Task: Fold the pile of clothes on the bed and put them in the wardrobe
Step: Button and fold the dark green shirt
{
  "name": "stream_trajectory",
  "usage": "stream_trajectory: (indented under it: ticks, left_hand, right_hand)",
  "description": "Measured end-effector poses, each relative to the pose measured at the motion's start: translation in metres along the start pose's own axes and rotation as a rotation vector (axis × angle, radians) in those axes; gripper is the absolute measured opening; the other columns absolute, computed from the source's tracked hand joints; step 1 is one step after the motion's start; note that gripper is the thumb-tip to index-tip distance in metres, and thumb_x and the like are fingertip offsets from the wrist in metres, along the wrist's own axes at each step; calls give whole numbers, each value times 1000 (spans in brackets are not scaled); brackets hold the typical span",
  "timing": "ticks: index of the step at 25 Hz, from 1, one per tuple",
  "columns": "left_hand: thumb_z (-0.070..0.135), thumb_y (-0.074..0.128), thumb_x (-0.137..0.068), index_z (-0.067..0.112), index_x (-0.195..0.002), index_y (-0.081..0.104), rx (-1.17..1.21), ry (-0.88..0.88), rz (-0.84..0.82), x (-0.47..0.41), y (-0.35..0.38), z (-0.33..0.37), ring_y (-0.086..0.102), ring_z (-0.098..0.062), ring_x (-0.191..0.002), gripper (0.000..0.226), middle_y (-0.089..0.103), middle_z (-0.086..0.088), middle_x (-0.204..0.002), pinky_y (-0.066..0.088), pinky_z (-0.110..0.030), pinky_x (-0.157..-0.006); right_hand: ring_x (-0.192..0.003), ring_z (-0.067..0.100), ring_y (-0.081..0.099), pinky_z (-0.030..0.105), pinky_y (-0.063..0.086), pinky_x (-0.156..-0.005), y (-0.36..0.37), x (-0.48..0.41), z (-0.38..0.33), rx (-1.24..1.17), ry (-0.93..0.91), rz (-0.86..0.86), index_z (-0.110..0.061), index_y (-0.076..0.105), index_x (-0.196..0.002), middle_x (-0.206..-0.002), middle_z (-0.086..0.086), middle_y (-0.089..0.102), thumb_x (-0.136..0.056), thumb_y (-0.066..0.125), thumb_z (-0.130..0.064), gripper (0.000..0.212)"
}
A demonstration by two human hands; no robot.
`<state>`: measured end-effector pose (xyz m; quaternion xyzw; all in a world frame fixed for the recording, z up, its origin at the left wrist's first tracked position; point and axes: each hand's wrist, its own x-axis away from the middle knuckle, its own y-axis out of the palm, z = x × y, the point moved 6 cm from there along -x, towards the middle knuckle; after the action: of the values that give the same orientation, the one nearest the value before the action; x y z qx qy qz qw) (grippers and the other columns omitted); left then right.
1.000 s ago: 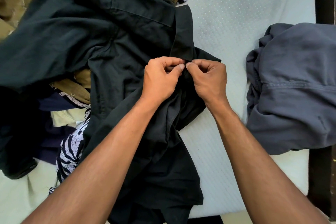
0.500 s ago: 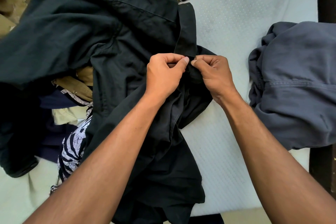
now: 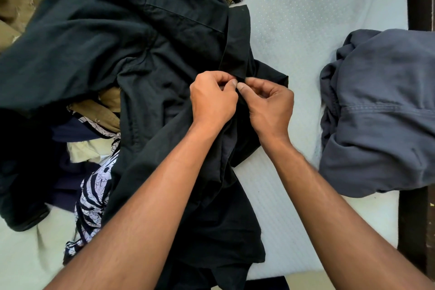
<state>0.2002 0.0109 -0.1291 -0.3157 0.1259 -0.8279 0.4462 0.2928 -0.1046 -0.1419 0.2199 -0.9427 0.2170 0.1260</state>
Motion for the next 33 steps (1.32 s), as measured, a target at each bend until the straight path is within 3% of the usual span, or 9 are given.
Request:
stream_trajectory:
  ticks: [5,9,11,15,19,23,26,29,33]
  left_hand:
    - [17,69,-90,17,-81,76,36,10,-18,-3,-1,-7,69,-3,-68,11,69,12,-67,57,-22,-72]
    - [18,69,-89,14,-80,76,9,19,-12,-3,1,-10,68,-3,-65,13,70,9,-67,56,-24,-70]
    - [18,68,-90,15,-79,75,-9,14,8,-1,2,-10,67,-2,-65,14,67,11,-66,53,-21,-67]
    - [20,66,-92,16,-82,74,-50,6,0,-3,6,-9,66,-6,-69,13,65,11,-68,48,-17,-67]
    - [22,63,-95,19,-91,71,-100,20,-89,-9,12,-9,60,-3,-68,10,68,8,-77,41,-7,-62]
    - [21,63,-94,16,-86,69,-62,40,-127,-15,17,-7,64,-11,-74,11,71,3,-77,48,-21,-71]
    - [20,63,-94,22,-79,65,-39,54,-153,-17,18,-9,61,-6,-66,15,66,12,-68,48,-23,-69]
    - [30,62,-87,20,-79,69,69,29,-108,-14,15,-15,66,-11,-67,14,68,10,-68,57,-35,-76]
    - [29,60,-90,15,-90,73,64,46,-92,-10,15,-14,68,-12,-72,19,71,9,-75,58,-40,-78]
  right_hand:
    - [-73,0,70,9,51,-68,7,5,-23,239,-225,-4,-14,79,-91,-79,-13,73,-90,74,-17,7]
    - [-70,17,64,36,53,-69,19,3,-20,503,-275,-78,-12,66,-80,-76,0,66,-95,61,-19,17]
    - [-72,17,62,35,51,-70,21,-6,-14,509,-234,-142,-13,65,-82,-76,0,65,-96,59,-17,16]
    - [-72,0,61,18,49,-71,17,-16,7,161,32,-260,-13,71,-96,-82,-6,70,-99,62,-15,9]
    - [-87,16,71,33,58,-86,17,-22,20,-127,260,-340,-6,75,-100,-92,9,77,-100,62,-10,14]
    - [-68,10,70,21,56,-64,19,-20,17,-515,576,-433,-2,68,-101,-78,7,73,-102,52,0,17]
    - [-65,12,69,23,60,-66,14,-18,15,-643,709,-443,2,65,-113,-79,10,72,-99,55,1,18]
    - [-76,19,72,30,63,-74,10,-23,17,-472,541,-403,3,72,-104,-95,20,73,-92,70,-5,14]
    - [-80,17,73,35,61,-83,4,-17,4,-165,151,-172,-8,80,-86,-83,7,78,-84,82,-13,6]
